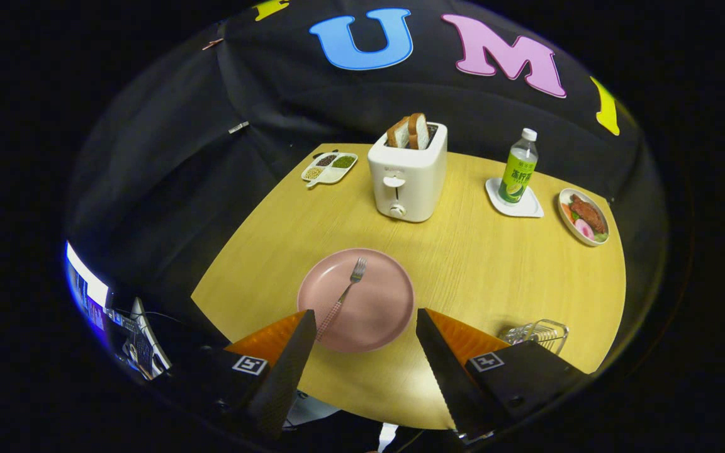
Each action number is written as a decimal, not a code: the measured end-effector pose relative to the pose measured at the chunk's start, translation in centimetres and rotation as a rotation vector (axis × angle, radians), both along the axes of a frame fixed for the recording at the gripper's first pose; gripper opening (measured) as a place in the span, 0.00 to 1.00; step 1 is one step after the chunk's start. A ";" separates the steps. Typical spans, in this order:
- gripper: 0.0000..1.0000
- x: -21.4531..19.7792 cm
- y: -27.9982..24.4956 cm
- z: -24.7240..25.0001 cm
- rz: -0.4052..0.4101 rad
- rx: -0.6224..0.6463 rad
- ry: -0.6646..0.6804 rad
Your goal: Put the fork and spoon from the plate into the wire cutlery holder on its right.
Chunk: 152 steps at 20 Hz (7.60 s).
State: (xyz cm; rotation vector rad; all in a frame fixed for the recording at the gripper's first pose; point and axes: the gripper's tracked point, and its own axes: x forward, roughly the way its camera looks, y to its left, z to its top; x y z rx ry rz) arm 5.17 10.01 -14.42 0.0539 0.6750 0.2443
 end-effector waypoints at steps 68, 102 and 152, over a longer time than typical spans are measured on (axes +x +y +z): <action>0.09 -9.7 -19.6 3.2 -0.002 -0.175 0.440; 0.15 -9.2 -27.0 -5.2 0.178 -0.391 1.093; 0.99 -13.8 -17.1 28.7 -0.456 0.090 -0.875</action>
